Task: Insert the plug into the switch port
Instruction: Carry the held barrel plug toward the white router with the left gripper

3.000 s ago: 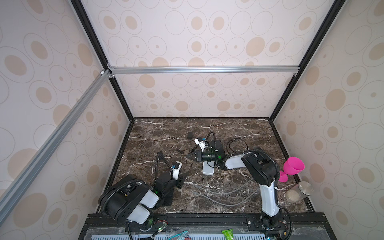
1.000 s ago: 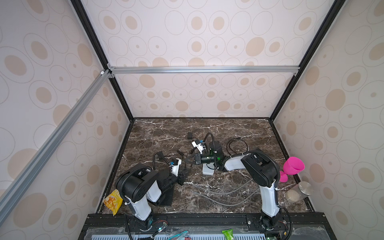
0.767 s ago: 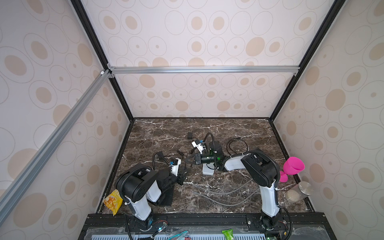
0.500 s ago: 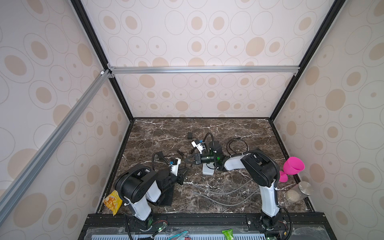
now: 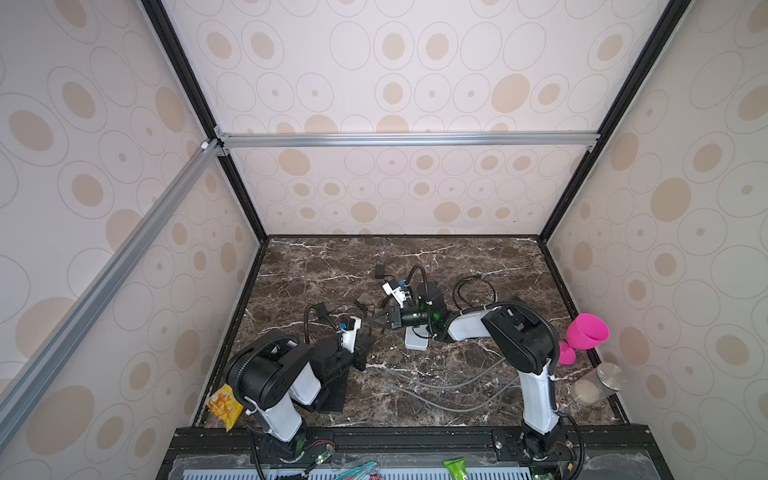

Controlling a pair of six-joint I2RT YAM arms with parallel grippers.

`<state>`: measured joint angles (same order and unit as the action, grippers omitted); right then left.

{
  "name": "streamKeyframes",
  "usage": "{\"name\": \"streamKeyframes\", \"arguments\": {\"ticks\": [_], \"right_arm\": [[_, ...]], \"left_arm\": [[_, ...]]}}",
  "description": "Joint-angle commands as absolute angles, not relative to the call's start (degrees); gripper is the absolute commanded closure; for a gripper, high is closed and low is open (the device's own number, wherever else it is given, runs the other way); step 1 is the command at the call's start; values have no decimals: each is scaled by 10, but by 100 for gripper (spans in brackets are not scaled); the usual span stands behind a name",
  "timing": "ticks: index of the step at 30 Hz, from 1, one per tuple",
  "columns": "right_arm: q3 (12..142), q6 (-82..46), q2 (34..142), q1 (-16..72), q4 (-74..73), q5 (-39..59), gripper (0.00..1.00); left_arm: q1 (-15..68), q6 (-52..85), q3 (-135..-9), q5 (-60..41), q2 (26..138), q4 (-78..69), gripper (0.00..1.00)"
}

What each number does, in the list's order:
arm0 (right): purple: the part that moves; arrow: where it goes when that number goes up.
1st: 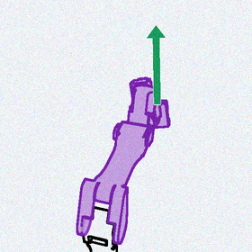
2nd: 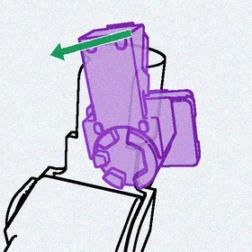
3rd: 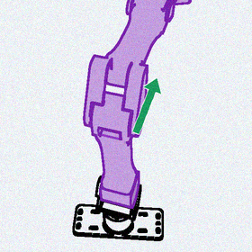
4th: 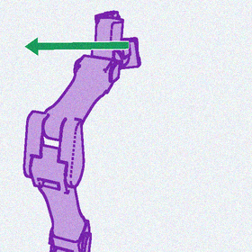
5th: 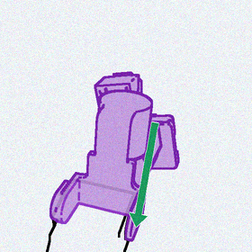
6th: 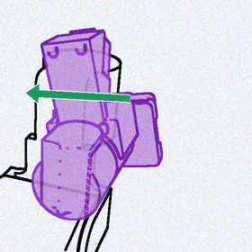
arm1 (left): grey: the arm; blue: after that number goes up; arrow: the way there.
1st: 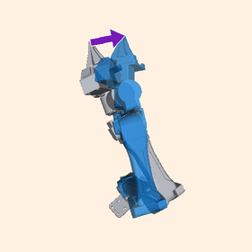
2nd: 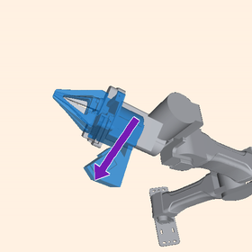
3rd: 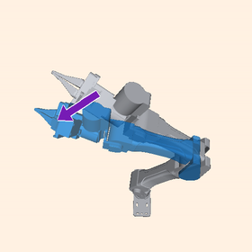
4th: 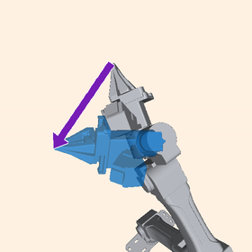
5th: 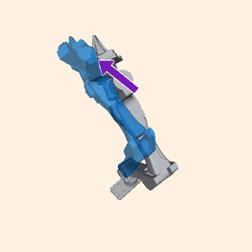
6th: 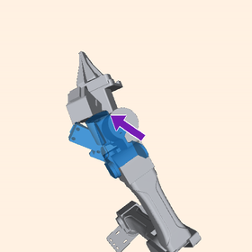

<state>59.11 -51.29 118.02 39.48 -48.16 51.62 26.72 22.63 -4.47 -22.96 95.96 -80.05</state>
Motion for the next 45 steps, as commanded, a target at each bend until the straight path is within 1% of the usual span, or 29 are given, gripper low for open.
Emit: {"name": "streamKeyframes", "arguments": {"ticks": [1, 7, 12, 15, 21, 27, 45], "right_arm": [[594, -500, 1180, 400, -477, 511, 100], [595, -463, 1169, 399, -412, 482, 100], [593, -455, 1165, 398, -399, 473, 100], [591, -455, 1162, 399, -401, 475, 100], [587, -451, 1157, 399, -400, 472, 100], [590, -429, 1147, 399, -362, 458, 100], [586, -410, 1132, 397, -330, 431, 100]], "left_arm": [[263, 214, -48, -237, 939, -782, 100], [260, 198, -42, -224, 860, -711, 100], [261, 180, -50, -201, 780, -633, 100], [261, 166, -60, -193, 754, -592, 100], [261, 157, -73, -188, 741, -551, 100], [261, 158, -69, -182, 720, -538, 100], [261, 155, -60, -173, 697, -525, 100]]}}
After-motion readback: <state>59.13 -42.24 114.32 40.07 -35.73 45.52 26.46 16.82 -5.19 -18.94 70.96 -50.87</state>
